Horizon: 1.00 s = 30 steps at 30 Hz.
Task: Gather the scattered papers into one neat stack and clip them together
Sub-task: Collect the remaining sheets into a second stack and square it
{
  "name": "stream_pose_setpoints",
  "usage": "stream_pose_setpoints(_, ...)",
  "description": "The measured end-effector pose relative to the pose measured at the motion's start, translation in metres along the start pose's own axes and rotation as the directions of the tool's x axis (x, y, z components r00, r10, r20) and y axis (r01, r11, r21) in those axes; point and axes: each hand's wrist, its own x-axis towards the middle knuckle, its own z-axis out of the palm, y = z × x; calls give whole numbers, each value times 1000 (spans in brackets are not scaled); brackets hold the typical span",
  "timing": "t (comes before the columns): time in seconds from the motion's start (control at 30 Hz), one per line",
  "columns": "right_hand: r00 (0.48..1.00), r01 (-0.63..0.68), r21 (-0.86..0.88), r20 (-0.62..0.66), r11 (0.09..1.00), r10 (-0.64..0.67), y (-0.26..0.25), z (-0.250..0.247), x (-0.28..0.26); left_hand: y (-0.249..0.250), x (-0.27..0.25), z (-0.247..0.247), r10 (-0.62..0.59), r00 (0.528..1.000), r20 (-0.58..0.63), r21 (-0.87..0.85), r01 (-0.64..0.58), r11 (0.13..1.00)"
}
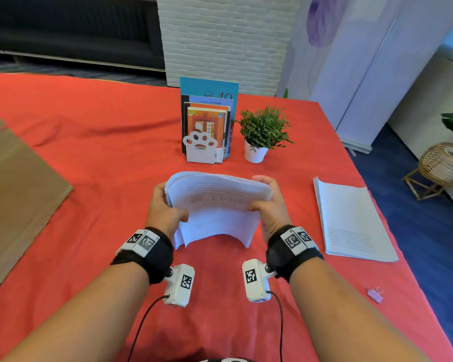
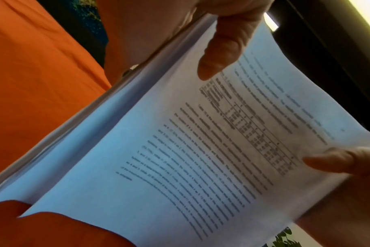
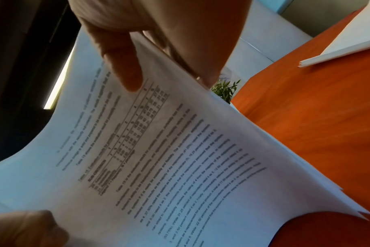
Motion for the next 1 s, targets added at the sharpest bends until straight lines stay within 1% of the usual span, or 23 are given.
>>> stream_pose_setpoints(0.1, 1000, -25, 33, -3, 999, 25, 2, -3, 2, -4, 4, -1, -36, 999, -5, 13, 36, 999)
stream_pose_setpoints(0.2, 999, -36, 23, 30, 999, 36, 2, -1, 0, -2, 6, 3, -43, 999, 27, 32, 43, 999)
stream_pose_setpoints(0.27, 999, -31, 44, 28, 999, 29, 4, -2, 0, -1, 8, 4, -42, 998, 55, 24, 40, 999)
stream_pose_setpoints(0.3, 999, -31, 64, 17, 997, 30, 5, -3, 0, -2, 10, 4, -47, 998, 43, 24, 46, 999)
stream_pose_setpoints(0.4, 999, -43, 80, -10, 996, 44, 8, -7, -1, -8, 16, 0, -74, 996, -46, 54, 76, 996)
stream_pose_setpoints(0.47, 999, -29, 46, 28, 999, 28, 5, -4, -3, -11, 14, 3, -73, 996, -48, 36, 75, 997)
stream_pose_setpoints(0.53, 998, -13, -1, 64, 1000, 13, 2, 1, -4, -11, 10, 9, -44, 996, -75, 25, 46, 999)
stream_pose_setpoints(0.6, 998, 23, -26, 65, 999, -21, -1, 3, -5, -5, 6, 14, 25, 987, -159, 35, -19, 999)
stream_pose_setpoints(0.63, 997, 58, -33, 57, 998, -56, -4, 3, -6, 0, 4, 16, 71, 977, -199, 37, -65, 997)
stream_pose_setpoints(0.7, 986, 168, -76, 24, 983, -166, -8, 2, -5, 12, 0, 20, 158, 958, -238, 20, -158, 987)
stream_pose_setpoints(0.77, 944, 322, -199, 0, 925, -329, -13, 1, -5, 25, -7, 27, 204, 947, -247, 11, -208, 978)
stream_pose_setpoints(0.8, 906, 407, -299, 13, 863, -423, -15, 2, -4, 29, -9, 30, 211, 942, -260, 13, -215, 976)
stream_pose_setpoints(0.87, 814, 546, -480, 109, 686, -571, -15, 2, -2, 34, -8, 34, 209, 932, -298, 44, -205, 978)
stream_pose_setpoints(0.9, 782, 582, -529, 155, 618, -604, -14, 2, -1, 35, -6, 34, 205, 929, -308, 56, -198, 979)
stream_pose_setpoints(0.93, 768, 596, -555, 183, 580, -614, -12, 3, -1, 34, -3, 34, 203, 928, -313, 66, -192, 979)
stream_pose_setpoints(1.0, 755, 611, -560, 202, 559, -623, -11, 2, -3, 34, -2, 33, 229, 925, -302, 69, -218, 973)
